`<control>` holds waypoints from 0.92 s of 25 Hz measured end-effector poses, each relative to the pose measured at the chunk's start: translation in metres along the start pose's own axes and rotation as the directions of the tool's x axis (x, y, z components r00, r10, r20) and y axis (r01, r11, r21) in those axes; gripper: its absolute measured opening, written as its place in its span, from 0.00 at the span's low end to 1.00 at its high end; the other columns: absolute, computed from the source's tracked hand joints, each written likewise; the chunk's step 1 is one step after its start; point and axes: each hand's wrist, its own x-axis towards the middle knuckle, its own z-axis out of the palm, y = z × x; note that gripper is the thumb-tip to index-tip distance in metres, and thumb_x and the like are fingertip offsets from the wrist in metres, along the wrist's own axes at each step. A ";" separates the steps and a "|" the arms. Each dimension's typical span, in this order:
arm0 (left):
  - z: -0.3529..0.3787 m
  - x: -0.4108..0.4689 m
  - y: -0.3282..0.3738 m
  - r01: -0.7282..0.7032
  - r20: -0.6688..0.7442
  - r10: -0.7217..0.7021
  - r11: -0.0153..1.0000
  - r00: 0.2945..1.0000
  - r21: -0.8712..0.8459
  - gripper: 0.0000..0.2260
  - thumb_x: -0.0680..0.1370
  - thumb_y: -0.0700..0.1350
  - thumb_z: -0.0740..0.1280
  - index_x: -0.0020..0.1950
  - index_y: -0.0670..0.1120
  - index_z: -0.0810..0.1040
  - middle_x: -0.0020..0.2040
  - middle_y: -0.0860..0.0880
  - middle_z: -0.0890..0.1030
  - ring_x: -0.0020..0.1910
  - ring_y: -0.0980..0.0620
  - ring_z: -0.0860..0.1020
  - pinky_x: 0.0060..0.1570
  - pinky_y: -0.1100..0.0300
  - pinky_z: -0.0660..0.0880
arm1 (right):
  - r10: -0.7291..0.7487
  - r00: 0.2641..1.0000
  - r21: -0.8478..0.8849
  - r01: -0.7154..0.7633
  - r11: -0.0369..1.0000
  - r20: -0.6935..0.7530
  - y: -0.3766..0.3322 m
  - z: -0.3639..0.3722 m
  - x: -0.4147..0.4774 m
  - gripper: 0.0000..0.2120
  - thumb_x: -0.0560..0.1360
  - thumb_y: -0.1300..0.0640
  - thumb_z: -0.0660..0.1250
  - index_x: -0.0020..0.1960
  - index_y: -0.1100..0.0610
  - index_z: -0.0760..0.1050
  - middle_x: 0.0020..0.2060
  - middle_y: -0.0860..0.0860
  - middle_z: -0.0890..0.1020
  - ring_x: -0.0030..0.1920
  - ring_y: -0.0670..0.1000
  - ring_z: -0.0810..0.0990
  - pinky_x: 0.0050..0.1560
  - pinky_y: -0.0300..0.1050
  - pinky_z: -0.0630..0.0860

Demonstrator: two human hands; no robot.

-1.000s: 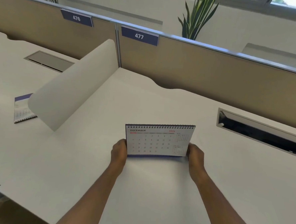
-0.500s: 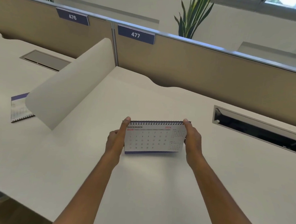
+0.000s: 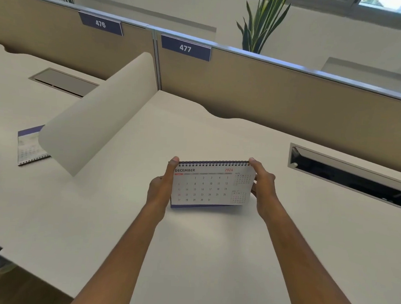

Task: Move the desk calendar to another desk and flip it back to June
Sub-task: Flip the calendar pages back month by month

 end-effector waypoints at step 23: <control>-0.016 0.019 -0.077 -0.162 0.045 0.156 0.928 0.987 0.334 0.30 0.75 0.28 0.57 0.71 0.51 0.77 0.60 0.53 0.85 0.59 0.52 0.81 0.46 0.77 0.73 | -0.144 0.976 -0.584 0.212 0.783 0.161 0.093 -0.017 0.002 0.28 0.70 0.76 0.54 0.67 0.60 0.70 0.62 0.56 0.80 0.55 0.55 0.76 0.51 0.41 0.70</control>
